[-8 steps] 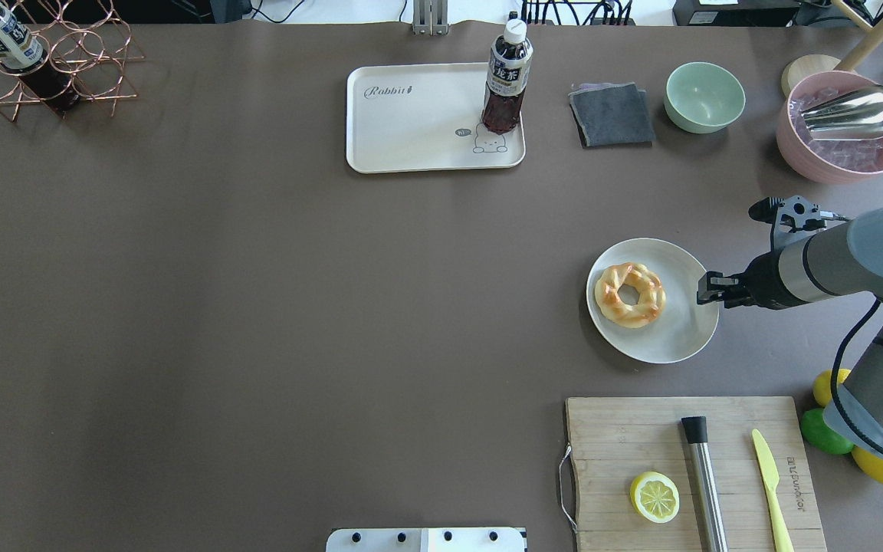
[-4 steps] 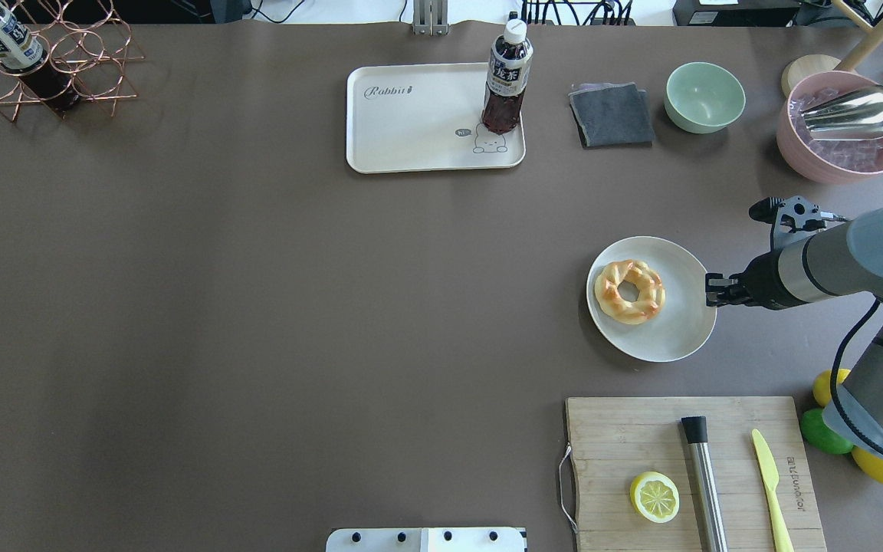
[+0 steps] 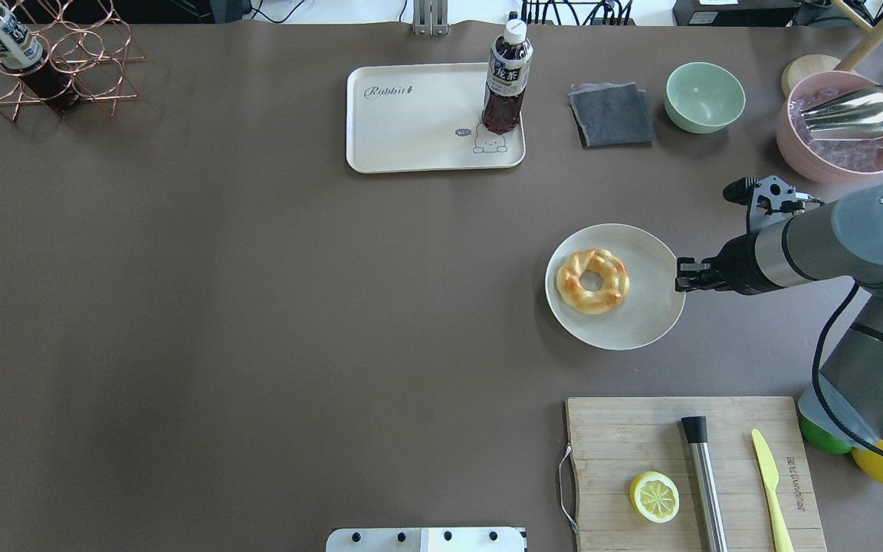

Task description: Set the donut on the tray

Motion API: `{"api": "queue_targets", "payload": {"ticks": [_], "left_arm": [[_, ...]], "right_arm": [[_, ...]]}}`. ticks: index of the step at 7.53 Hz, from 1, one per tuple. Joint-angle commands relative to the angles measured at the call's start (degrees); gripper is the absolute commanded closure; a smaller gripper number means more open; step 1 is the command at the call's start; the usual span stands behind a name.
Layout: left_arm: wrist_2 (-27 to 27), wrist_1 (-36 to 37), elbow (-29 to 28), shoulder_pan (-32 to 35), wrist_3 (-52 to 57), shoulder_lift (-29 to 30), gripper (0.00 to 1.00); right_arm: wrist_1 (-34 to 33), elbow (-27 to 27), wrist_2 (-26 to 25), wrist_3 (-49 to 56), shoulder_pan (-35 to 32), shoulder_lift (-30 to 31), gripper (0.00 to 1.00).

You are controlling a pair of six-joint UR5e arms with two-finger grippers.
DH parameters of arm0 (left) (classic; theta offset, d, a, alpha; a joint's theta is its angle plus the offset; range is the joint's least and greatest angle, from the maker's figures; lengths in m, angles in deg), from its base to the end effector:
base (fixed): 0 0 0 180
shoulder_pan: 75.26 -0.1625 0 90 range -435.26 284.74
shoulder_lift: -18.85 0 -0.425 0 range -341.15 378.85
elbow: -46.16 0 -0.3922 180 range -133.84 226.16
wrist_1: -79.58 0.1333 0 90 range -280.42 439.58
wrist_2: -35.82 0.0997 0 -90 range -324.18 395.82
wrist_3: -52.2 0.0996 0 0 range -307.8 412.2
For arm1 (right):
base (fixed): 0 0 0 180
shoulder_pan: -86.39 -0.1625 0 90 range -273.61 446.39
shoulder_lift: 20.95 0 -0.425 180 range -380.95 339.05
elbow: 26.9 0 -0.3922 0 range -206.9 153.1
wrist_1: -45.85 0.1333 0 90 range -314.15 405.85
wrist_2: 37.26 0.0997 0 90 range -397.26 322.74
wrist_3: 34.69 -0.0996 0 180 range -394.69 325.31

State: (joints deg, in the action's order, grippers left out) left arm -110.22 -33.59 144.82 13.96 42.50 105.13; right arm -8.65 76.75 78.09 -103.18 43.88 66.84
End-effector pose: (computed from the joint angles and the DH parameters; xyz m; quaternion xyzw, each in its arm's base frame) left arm -0.0442 -0.4780 0.5549 0.1719 0.4734 0.0471 0.8626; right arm -0.3266 -0.4224 0.4583 0.0564 -0.4633 0.0667 0.8819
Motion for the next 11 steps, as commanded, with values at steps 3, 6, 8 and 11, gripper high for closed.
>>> {"api": "queue_targets", "payload": {"ticks": [3,6,8,11], "left_arm": [[0.57,-5.62,2.23,-9.46,-26.24,5.81,0.0],[2.41,-13.38,2.41,-19.4,-48.52,12.23,0.01],[7.32,-17.34,2.76,-25.64,-57.84,14.61,0.02],[18.83,-17.7,7.06,-38.11,-63.49,14.62,0.08]], "right_arm": [[-11.2,0.41,-3.0,-14.63,5.05,-19.01,1.0],[-27.89,0.33,-10.03,-25.62,11.28,-34.22,1.0],[-36.08,-0.55,-13.74,-28.71,13.93,-42.31,1.0],[-37.43,-7.65,-17.34,-31.7,16.4,-50.15,1.0]]}}
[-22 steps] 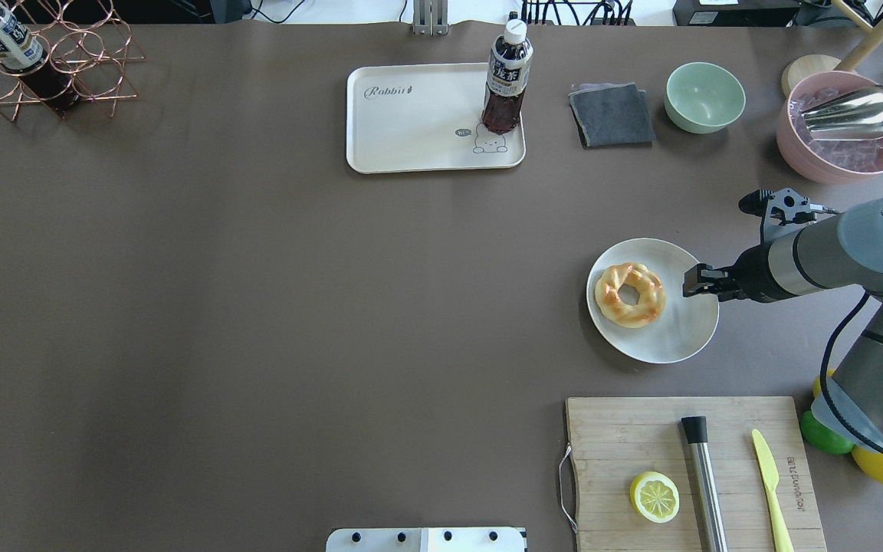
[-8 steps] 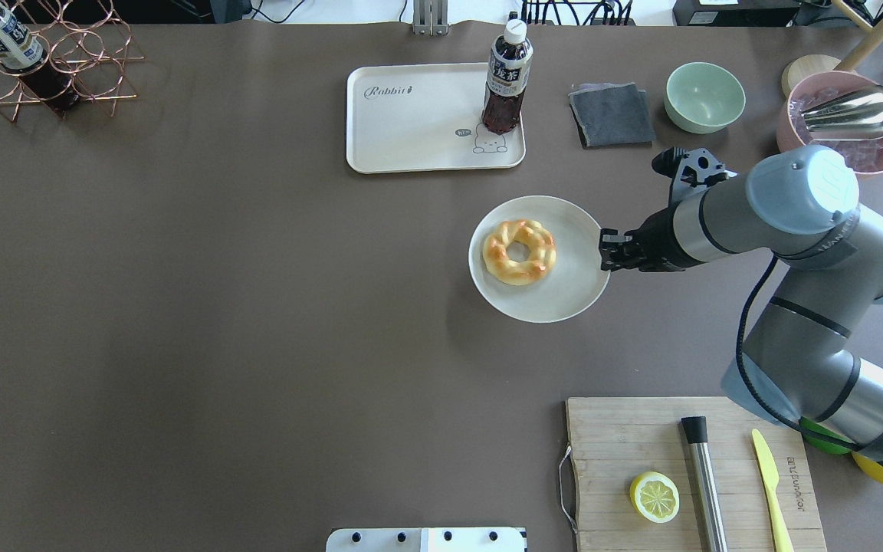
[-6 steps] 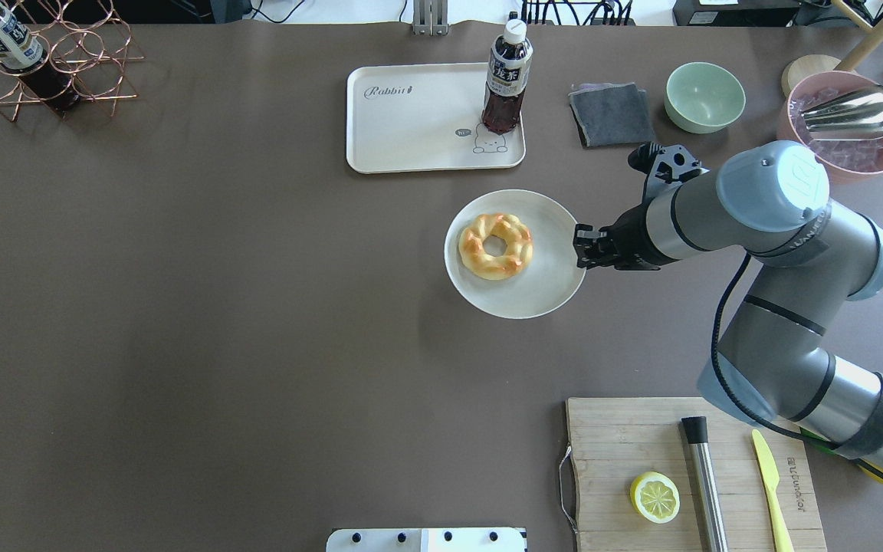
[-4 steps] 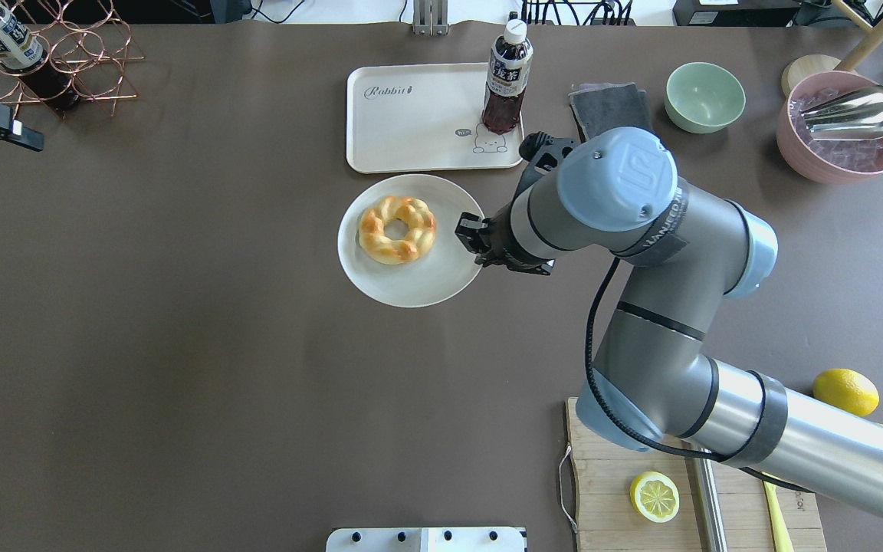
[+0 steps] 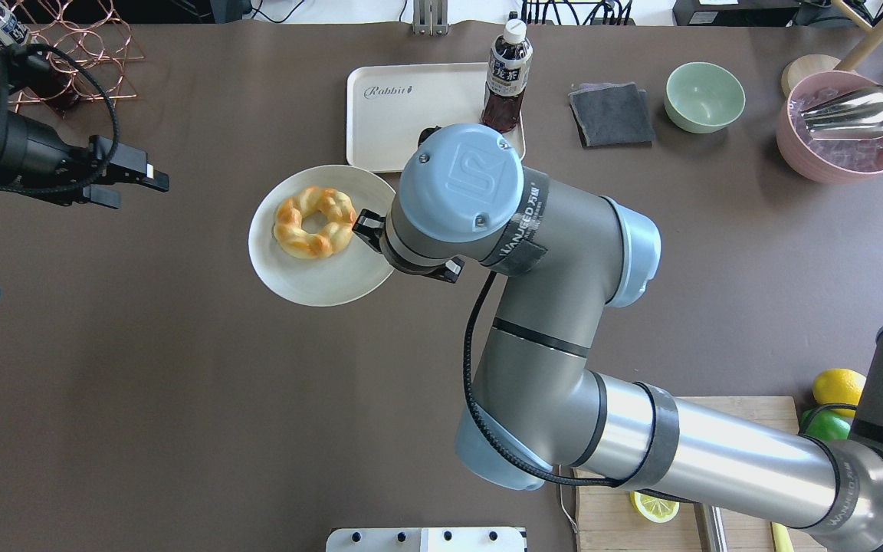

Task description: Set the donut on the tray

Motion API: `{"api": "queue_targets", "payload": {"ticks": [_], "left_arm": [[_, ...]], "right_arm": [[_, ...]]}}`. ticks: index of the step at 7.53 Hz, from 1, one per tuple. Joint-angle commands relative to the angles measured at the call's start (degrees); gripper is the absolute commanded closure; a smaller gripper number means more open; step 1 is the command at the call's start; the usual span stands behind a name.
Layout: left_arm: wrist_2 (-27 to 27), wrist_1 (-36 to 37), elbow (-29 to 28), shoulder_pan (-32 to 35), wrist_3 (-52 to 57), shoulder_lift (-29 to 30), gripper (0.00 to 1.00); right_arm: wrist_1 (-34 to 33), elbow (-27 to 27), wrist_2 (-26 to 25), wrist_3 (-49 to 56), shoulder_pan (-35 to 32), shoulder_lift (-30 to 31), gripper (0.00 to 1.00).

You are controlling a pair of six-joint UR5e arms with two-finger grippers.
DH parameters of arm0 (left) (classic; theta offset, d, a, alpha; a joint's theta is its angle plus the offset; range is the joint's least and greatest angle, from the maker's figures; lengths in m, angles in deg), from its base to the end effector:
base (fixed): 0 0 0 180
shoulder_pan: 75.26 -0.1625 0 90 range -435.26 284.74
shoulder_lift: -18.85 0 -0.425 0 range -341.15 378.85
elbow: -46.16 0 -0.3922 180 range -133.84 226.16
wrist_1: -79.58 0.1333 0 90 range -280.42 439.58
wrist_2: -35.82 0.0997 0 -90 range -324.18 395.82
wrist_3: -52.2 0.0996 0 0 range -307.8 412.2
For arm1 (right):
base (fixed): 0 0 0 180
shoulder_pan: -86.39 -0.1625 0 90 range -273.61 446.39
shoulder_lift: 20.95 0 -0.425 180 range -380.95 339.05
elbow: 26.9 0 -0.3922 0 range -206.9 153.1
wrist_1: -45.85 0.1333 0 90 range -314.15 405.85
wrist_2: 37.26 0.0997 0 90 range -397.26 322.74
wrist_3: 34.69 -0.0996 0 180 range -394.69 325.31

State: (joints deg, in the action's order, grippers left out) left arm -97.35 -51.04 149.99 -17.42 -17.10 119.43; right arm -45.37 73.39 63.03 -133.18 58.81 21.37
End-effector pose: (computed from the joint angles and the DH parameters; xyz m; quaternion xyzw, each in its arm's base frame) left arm 0.2339 -0.4945 0.3585 0.0762 0.5833 -0.0623 0.8063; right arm -0.5305 -0.4074 0.0865 0.0007 -0.4799 0.2308 0.8465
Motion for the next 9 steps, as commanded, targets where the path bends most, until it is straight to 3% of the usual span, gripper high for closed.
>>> {"api": "queue_targets", "payload": {"ticks": [1,3,9], "left_arm": [[7.12,-0.34,2.25,-8.08,-3.83,0.32,0.19],[7.13,-0.34,2.77,-9.23,-3.83,0.32,0.47],[7.22,-0.25,3.22,-10.29,-3.92,1.11,0.57]], "right_arm": [[-0.71,-6.4,-2.82,-2.76,1.73,-6.18,1.0],[-0.62,-7.04,-2.91,-2.77,1.74,-6.46,1.0],[-0.53,-7.04,-2.91,-2.77,2.18,-7.43,1.0]]}}
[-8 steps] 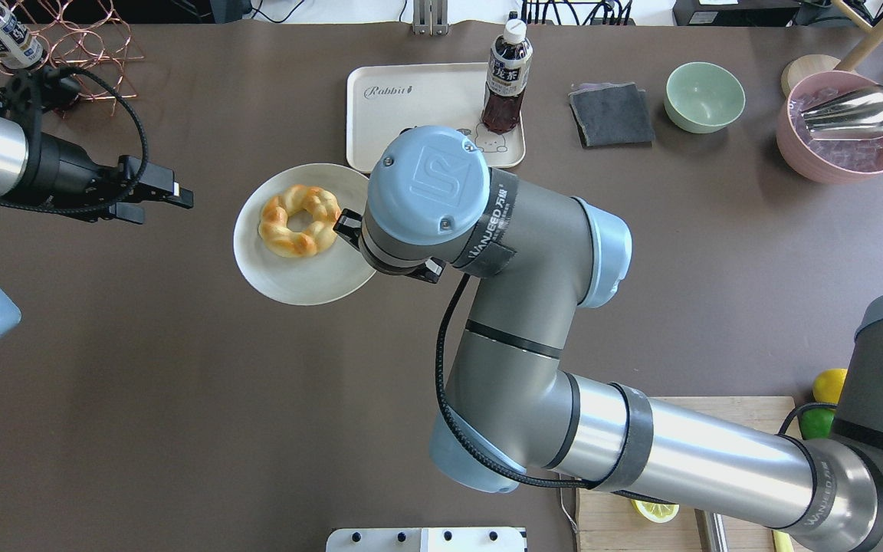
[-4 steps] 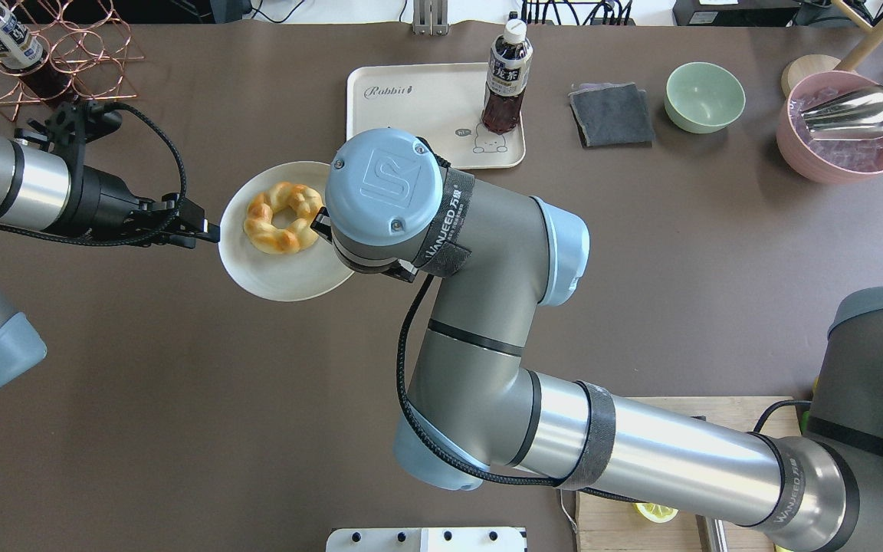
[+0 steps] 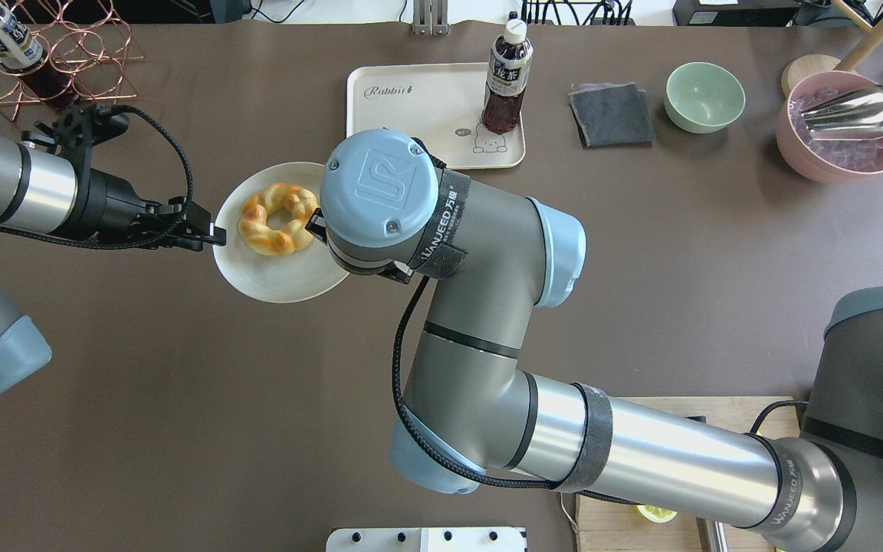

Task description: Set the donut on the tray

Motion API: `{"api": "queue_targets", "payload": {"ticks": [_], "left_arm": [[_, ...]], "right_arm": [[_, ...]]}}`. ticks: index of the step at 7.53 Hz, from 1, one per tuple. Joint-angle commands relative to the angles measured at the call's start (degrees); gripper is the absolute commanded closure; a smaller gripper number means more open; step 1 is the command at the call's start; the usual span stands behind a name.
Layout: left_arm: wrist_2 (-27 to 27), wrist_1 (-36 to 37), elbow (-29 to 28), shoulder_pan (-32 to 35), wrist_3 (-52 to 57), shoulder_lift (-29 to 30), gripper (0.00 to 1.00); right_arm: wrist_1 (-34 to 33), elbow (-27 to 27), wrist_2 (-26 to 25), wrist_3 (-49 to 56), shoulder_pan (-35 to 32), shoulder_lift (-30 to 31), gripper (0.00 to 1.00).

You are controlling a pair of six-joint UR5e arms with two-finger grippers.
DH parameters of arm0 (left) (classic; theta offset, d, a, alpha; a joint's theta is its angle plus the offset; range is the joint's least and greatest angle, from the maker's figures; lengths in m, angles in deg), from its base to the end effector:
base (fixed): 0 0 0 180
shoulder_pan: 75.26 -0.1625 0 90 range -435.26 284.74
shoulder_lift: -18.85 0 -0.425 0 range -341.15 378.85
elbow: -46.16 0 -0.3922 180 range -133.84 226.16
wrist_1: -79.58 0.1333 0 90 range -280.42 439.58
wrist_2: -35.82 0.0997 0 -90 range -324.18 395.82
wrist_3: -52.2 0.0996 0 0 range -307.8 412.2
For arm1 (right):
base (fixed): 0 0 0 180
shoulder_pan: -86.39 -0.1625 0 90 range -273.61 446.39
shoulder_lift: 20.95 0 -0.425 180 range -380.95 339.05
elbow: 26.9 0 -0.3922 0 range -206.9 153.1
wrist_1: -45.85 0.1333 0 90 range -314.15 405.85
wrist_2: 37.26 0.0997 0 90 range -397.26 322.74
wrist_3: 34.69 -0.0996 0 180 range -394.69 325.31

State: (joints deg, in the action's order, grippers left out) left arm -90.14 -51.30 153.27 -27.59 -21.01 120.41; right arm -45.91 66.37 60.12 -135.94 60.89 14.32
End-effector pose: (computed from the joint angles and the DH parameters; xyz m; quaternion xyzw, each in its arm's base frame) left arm 0.3081 -0.4493 0.3255 0.0748 0.5941 -0.0383 0.8000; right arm -0.5730 -0.4068 0.0473 0.0020 -0.4738 0.2487 0.8448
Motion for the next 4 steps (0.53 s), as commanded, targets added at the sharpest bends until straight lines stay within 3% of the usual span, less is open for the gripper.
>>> {"api": "queue_targets", "payload": {"ticks": [1,2,3,4], "left_arm": [[0.01,0.01,-0.06,-0.2,-0.01,0.13,0.71],[0.01,0.01,-0.06,-0.2,-0.01,0.13,0.9],[0.01,0.09,-0.15,-0.2,-0.09,0.13,1.0],[0.01,0.09,-0.15,-0.2,-0.09,0.13,1.0]], "right_arm": [[0.01,-0.02,0.0,0.0,0.1,-0.37,1.0],[-0.08,-0.02,-0.17,0.0,0.1,-0.37,1.0],[-0.08,-0.02,-0.18,0.09,0.1,-0.37,1.0],[-0.08,0.24,-0.18,0.09,0.01,-0.28,1.0]]}}
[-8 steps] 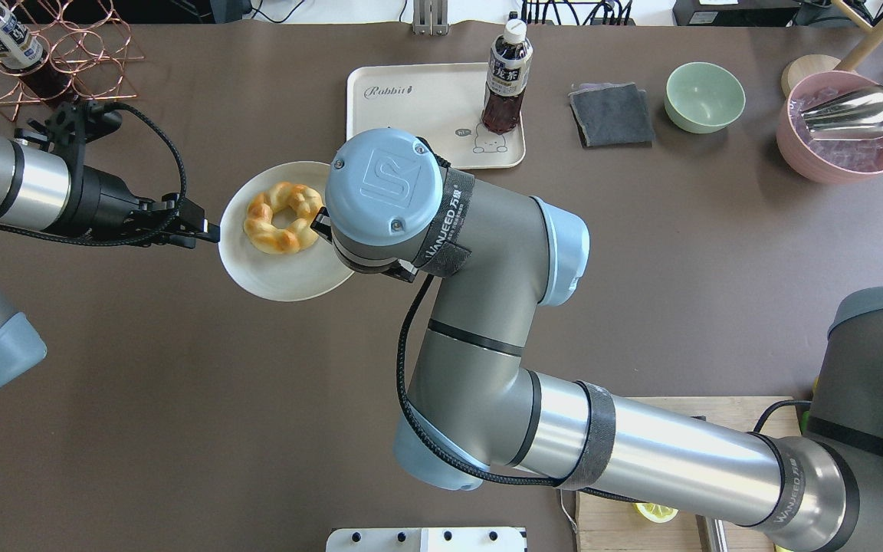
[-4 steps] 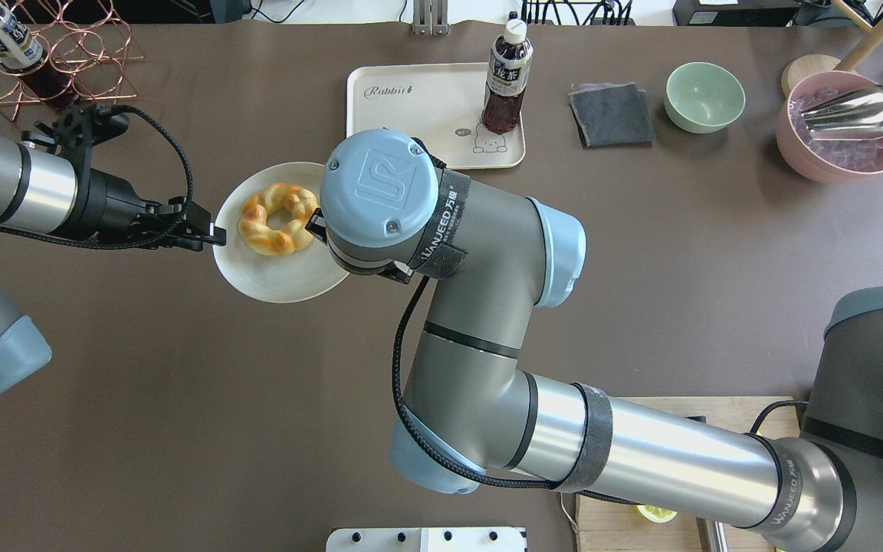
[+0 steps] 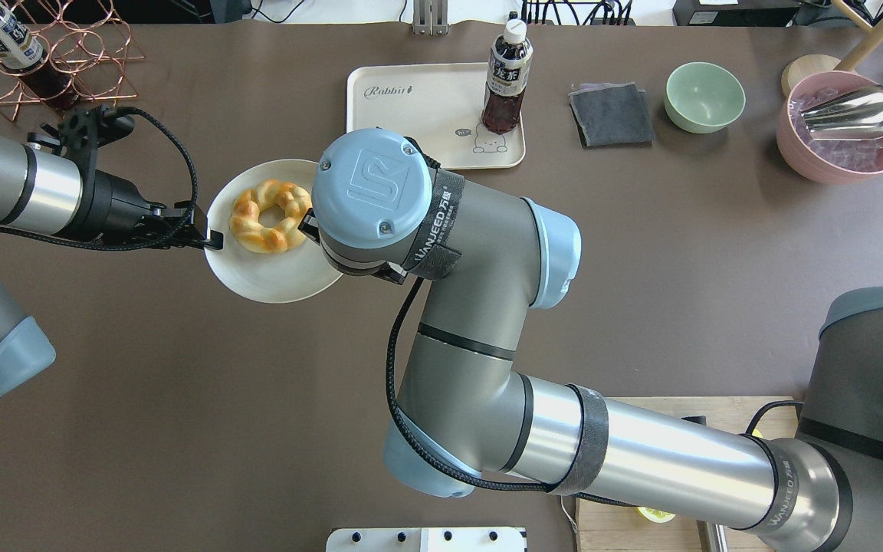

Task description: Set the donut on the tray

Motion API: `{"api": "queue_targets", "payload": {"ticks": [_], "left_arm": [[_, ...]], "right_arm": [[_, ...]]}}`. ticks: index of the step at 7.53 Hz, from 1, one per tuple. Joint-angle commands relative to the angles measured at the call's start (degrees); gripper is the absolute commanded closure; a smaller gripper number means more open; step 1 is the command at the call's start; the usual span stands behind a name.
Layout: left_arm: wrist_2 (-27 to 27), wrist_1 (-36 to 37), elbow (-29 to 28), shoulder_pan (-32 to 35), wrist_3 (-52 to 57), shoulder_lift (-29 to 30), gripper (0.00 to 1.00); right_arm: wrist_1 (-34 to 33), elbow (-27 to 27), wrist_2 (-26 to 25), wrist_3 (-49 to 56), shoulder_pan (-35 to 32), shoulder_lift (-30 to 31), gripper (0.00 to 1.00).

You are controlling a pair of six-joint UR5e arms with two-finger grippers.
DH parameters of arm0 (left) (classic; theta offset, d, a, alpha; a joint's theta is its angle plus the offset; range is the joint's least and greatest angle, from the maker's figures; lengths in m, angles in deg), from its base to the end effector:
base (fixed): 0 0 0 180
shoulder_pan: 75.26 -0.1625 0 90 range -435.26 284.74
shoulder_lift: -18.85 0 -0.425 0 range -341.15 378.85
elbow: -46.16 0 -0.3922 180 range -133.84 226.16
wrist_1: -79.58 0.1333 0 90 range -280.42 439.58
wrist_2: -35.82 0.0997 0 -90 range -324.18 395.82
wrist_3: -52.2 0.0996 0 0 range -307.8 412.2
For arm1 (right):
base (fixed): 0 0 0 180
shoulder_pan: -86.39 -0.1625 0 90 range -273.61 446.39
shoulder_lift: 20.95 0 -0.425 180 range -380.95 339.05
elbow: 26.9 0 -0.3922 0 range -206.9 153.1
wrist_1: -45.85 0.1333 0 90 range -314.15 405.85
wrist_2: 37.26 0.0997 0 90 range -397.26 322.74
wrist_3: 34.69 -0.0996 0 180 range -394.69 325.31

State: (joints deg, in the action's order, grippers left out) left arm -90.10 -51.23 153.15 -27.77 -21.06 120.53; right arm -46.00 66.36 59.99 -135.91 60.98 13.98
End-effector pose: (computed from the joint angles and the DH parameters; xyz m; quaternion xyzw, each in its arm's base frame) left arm 0.3101 -0.4491 0.3254 0.0736 0.5938 -0.0378 0.8003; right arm -0.5731 -0.4059 0.0435 0.0031 -0.4755 0.2479 0.8441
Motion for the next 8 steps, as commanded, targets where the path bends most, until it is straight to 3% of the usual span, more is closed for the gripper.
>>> {"api": "queue_targets", "payload": {"ticks": [1,2,3,4,6,8], "left_arm": [[-0.03,0.03,-0.03,0.06,-0.04,-0.07,1.0],[-0.03,0.03,-0.2,-0.02,-0.04,-0.07,1.0],[-0.11,0.03,-0.29,-0.02,-0.04,0.01,1.0],[-0.2,0.11,-0.47,-0.02,-0.04,0.01,1.0],[-0.11,0.46,-1.17,-0.02,-0.12,0.1,1.0],[-0.11,0.64,-5.01,-0.02,-4.13,3.76,1.0]], "right_arm": [[0.09,0.69,-0.05,0.05,-0.25,0.23,1.0],[0.09,0.95,-0.05,0.14,-0.34,0.23,0.92],[0.09,0.96,-0.48,0.48,-0.78,0.58,0.28],[-0.08,0.96,-1.09,0.66,-0.87,0.76,0.0],[-0.87,3.14,-0.58,1.1,-1.75,1.19,0.0],[-4.12,9.8,0.21,6.0,-2.01,4.95,0.0]]}}
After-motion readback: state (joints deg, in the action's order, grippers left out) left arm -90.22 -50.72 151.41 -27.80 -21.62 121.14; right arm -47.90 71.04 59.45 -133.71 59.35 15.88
